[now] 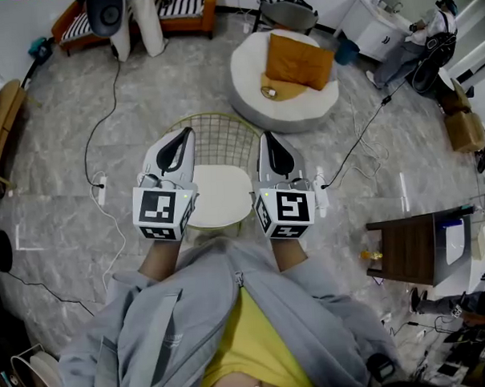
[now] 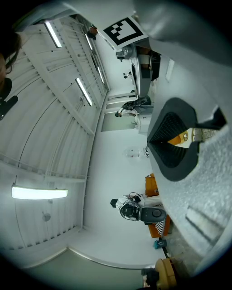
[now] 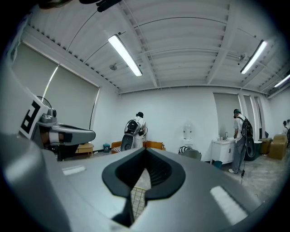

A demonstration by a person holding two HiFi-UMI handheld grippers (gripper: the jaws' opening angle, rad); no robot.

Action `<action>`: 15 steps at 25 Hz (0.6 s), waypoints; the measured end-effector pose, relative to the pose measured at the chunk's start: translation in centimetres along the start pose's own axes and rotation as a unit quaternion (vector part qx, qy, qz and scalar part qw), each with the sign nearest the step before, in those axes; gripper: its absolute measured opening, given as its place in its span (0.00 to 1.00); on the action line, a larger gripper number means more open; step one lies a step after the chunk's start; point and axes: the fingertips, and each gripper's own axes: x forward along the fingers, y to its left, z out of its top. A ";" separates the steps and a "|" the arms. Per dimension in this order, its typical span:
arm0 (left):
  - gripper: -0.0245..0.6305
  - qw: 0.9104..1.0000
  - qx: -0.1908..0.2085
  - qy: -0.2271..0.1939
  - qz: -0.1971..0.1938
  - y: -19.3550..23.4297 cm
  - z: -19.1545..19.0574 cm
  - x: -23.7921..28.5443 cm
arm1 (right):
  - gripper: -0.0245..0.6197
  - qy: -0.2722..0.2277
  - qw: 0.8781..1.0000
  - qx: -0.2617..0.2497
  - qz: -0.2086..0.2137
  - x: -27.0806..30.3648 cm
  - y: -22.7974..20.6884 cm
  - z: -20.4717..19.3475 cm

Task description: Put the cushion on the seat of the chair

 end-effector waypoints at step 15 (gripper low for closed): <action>0.05 1.000 0.002 -0.007 0.009 -1.4 0.1 0.2 | 0.04 -0.011 1.000 0.000 0.015 -0.5 -1.4 0.1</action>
